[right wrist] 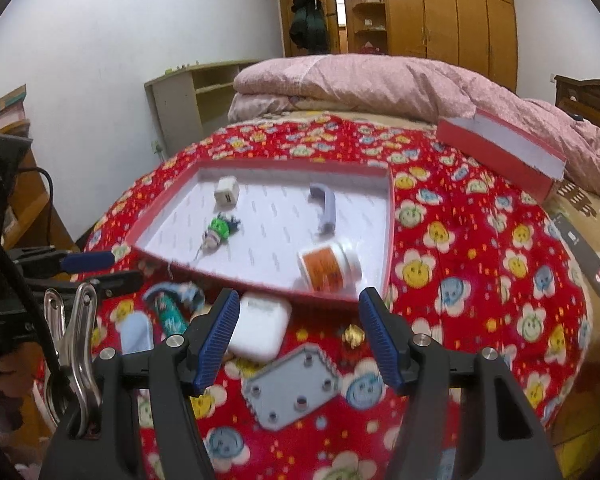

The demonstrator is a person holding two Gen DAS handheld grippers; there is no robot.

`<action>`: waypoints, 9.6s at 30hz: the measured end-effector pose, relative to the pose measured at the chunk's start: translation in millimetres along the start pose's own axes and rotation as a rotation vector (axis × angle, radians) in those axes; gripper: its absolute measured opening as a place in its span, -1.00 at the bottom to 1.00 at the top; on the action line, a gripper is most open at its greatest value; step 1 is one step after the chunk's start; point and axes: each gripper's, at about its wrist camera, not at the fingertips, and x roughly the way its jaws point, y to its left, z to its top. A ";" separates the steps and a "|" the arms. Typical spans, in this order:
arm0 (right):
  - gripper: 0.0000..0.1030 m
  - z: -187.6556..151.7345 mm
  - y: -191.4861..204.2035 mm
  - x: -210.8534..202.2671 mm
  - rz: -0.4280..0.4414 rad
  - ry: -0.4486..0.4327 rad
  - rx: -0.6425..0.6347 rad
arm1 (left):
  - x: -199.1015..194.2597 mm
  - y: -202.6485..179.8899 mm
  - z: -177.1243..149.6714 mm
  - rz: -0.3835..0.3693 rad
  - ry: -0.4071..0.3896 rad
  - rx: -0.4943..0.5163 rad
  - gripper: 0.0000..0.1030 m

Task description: Organize rigid objects

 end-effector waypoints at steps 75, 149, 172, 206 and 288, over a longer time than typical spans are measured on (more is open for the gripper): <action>0.39 -52.9 0.9 20.2 0.022 0.072 0.014 | -0.7 -3.8 -24.6 -0.002 -0.044 -0.001 0.09; 0.40 50.1 -31.3 105.8 -0.026 -0.033 0.004 | 90.5 -15.4 85.4 0.024 -0.062 -0.031 0.15; 0.52 49.4 -31.2 89.3 0.044 -0.134 0.030 | 78.9 -9.2 78.2 0.053 -0.037 -0.071 0.31; 0.52 -5.6 -2.2 25.6 0.046 0.040 -0.010 | 25.9 12.9 7.9 -0.003 0.006 -0.088 0.31; -0.08 -47.4 -8.5 41.2 0.009 0.093 0.015 | 56.0 -23.3 -2.2 0.006 0.023 -0.120 0.47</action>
